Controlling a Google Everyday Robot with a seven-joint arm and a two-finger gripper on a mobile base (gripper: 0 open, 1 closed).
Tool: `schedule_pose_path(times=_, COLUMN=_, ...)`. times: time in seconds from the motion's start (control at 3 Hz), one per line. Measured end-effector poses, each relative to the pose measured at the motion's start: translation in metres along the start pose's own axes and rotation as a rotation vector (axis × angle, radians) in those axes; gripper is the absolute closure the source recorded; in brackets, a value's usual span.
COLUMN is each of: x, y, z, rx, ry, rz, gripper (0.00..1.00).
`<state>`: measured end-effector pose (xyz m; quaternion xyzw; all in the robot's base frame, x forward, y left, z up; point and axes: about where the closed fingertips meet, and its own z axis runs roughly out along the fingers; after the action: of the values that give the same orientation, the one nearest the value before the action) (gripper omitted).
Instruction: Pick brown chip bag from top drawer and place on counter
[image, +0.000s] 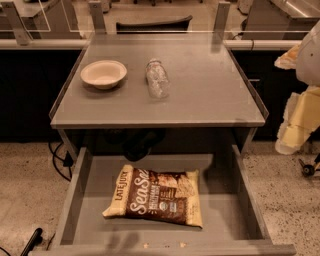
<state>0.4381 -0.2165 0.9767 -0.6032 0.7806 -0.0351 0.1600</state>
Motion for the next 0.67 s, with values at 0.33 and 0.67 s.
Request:
schedule_pose_path(times=0.33, x=0.000, y=0.003, z=-0.002, rx=0.007, ry=-0.003, rz=0.002, gripper=0.00)
schedule_pose_path(times=0.67, x=-0.003, y=0.017, z=0.012, rx=-0.035, ry=-0.058, rz=0.012, gripper=0.00)
